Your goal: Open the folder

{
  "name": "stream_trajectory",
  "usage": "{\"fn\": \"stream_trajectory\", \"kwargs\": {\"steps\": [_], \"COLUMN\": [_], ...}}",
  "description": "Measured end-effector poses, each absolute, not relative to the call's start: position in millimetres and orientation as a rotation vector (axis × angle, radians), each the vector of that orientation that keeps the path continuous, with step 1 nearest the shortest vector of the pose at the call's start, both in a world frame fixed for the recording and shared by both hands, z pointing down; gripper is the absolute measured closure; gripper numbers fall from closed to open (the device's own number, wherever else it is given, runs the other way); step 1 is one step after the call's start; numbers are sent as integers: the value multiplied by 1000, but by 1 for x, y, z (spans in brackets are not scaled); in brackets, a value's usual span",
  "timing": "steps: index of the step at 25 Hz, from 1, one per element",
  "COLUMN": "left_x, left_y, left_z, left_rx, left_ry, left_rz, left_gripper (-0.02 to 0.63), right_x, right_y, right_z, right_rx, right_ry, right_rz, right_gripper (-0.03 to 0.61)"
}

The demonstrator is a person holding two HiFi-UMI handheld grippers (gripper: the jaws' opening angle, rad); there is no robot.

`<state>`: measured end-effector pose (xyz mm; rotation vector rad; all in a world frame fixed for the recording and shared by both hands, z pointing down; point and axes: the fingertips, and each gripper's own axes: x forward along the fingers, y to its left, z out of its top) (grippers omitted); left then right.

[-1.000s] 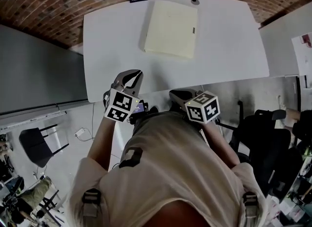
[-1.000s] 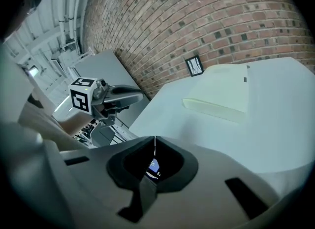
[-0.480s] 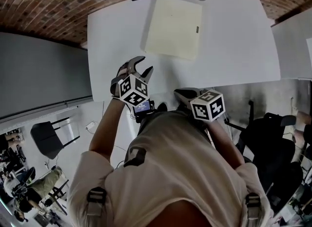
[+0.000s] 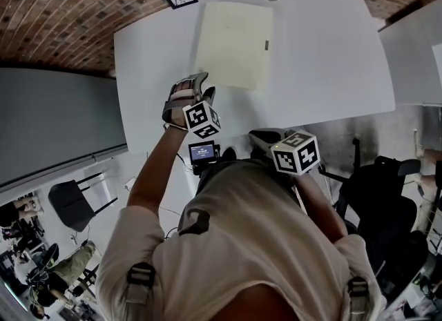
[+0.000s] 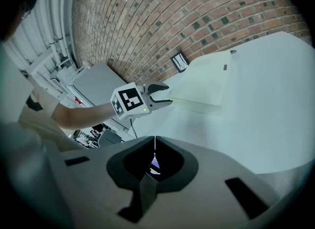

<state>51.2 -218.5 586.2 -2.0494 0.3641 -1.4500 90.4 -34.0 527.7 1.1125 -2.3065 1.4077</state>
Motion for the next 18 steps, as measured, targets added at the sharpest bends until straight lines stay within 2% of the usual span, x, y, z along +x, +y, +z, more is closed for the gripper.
{"fn": "stream_trajectory", "kwargs": {"steps": [7,10,15,18], "left_x": [63,64,63,63], "left_y": [-221,-218,-214,-213], "left_z": [595,599,596,594], "left_rx": [-2009,-2007,-2049,-2064], "left_ry": [326,281,264,243], "left_rz": [-1454,-1471,-1449,-1450], "left_gripper": [409,443,545,548], "right_x": [101,102,102,102], "right_y": [-38,-41,-46,-46], "right_z": [531,530,531,532], "right_rx": [1096,1088,1067,1066], "right_ry": [-2313,-2323,-2330,-2327], "right_rz": [1436,1430,1425,1432], "right_gripper": [572,572,572,572]}}
